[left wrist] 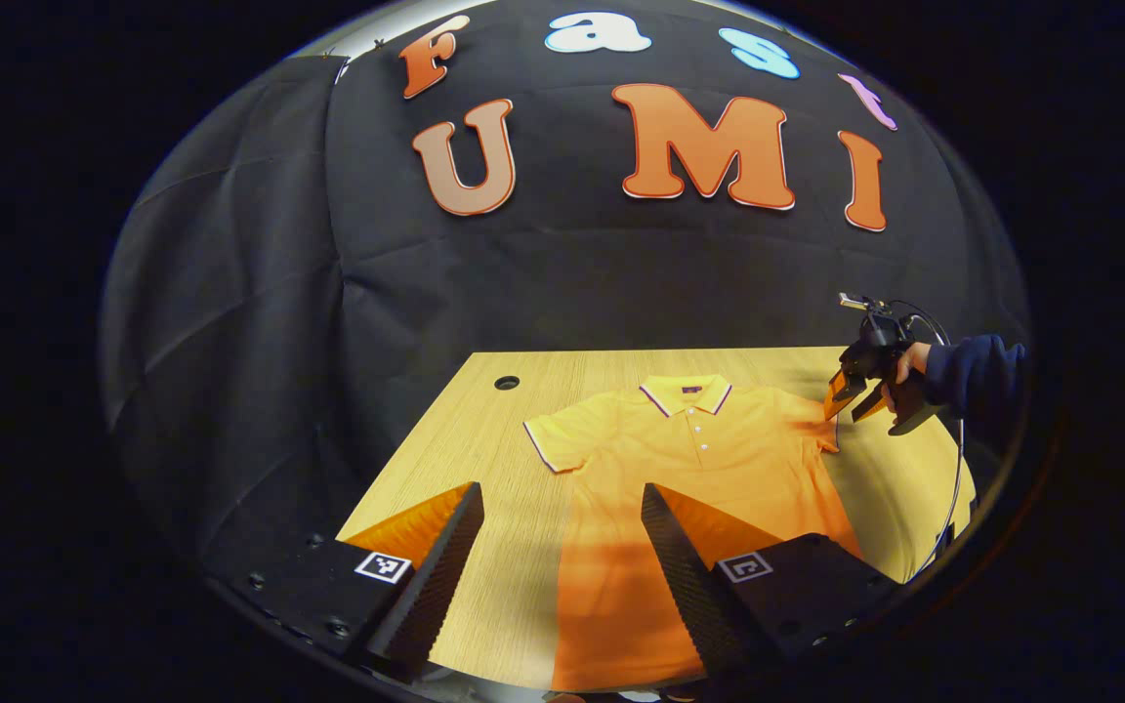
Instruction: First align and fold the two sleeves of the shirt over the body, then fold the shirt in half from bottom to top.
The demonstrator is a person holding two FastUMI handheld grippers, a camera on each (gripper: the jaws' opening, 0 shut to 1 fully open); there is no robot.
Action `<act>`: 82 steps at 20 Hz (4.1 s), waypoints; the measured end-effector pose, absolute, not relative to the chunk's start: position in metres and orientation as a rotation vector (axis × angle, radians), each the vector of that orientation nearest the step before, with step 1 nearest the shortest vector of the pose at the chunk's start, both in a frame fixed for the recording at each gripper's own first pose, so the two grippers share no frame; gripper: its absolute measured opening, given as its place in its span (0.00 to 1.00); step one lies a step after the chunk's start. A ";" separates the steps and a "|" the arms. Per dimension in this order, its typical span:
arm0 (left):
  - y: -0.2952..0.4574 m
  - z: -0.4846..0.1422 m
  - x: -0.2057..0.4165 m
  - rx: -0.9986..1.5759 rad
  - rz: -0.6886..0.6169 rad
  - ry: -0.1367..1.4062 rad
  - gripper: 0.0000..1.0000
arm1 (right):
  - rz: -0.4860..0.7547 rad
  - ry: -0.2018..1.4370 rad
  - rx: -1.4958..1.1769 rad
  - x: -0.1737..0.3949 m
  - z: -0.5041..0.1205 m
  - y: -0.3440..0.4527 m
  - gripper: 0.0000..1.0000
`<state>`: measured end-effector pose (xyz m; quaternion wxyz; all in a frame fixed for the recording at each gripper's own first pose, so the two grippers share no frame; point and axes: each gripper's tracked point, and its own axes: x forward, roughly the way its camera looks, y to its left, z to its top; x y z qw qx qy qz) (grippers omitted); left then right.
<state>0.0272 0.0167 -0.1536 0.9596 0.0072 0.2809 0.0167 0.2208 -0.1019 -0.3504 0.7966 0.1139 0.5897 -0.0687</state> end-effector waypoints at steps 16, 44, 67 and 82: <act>0.014 -0.172 0.028 -0.031 0.044 0.641 0.98 | -0.185 1.409 0.248 0.229 -0.379 -0.087 0.22; 0.047 -0.202 0.035 -0.154 0.141 0.740 0.98 | 0.231 1.039 0.327 0.267 -0.255 0.032 0.70; 0.051 -0.317 0.251 -0.286 -0.064 1.145 0.99 | -0.009 0.675 0.198 0.154 -0.126 -0.037 0.99; 0.056 -0.394 0.325 -0.291 -0.017 1.377 0.97 | -0.144 0.611 0.161 0.090 -0.120 -0.073 0.99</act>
